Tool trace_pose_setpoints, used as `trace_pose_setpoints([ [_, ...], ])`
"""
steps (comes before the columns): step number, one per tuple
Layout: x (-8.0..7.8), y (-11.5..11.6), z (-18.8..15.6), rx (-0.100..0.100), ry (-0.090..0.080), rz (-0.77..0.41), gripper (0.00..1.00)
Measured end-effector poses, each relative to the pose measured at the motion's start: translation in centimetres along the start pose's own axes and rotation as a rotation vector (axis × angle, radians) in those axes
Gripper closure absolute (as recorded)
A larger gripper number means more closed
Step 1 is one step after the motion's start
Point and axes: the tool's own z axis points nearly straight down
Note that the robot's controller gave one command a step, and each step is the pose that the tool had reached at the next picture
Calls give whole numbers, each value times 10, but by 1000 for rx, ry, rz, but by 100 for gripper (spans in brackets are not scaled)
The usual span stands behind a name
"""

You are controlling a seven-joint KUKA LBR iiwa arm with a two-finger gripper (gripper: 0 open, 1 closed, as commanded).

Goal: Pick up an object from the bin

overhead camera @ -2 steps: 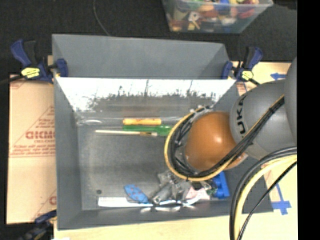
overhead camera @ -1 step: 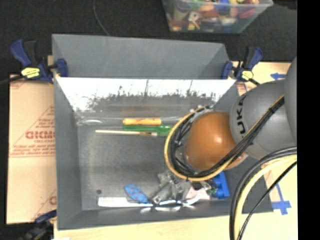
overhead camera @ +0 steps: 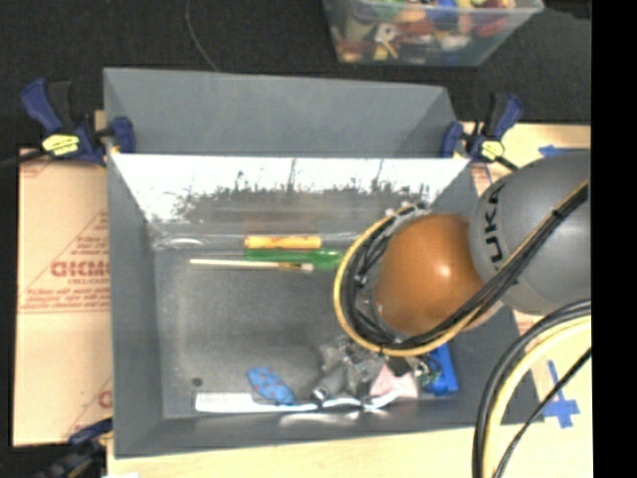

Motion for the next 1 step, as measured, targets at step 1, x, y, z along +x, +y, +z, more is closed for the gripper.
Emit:
trace_pose_setpoints([
  [1,-1,-1,-54,1,-2,1,100],
])
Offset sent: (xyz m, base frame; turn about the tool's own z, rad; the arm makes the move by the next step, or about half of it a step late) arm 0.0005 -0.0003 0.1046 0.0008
